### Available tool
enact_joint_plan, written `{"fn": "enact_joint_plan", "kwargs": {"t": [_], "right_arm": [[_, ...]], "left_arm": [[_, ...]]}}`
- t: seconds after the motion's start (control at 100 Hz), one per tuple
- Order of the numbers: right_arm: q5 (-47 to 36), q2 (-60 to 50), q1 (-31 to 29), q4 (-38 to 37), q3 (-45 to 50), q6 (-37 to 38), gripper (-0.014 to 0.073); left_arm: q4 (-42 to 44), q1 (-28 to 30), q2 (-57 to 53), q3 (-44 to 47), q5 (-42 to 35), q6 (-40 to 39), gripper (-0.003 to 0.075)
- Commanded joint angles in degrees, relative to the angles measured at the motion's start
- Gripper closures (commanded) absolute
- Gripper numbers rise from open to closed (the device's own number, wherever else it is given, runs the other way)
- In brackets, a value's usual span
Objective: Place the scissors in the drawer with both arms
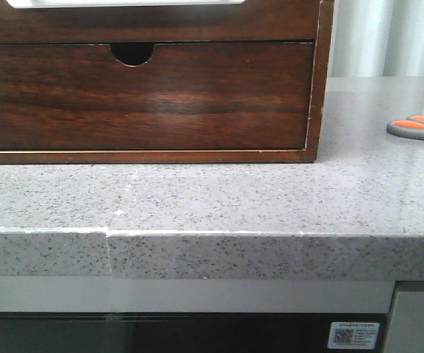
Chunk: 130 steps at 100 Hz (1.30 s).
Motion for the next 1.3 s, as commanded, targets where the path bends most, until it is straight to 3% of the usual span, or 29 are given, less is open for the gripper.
{"fn": "enact_joint_plan", "kwargs": {"t": [0.0, 0.78, 1.289], "right_arm": [[-1.2, -1.1, -0.4, 0.0, 0.5, -0.5, 0.0654], [-1.3, -1.1, -0.4, 0.0, 0.5, -0.5, 0.0654], [-10.4, -1.1, -0.4, 0.0, 0.5, -0.5, 0.0654]], "left_arm": [[-0.4, 0.0, -1.8, 1.3, -2.0, 0.0, 0.0739], [0.1, 0.0, -1.8, 1.3, -4.0, 0.0, 0.0739], [0.1, 0.0, -1.8, 1.3, -11.5, 0.0, 0.0739]]}}
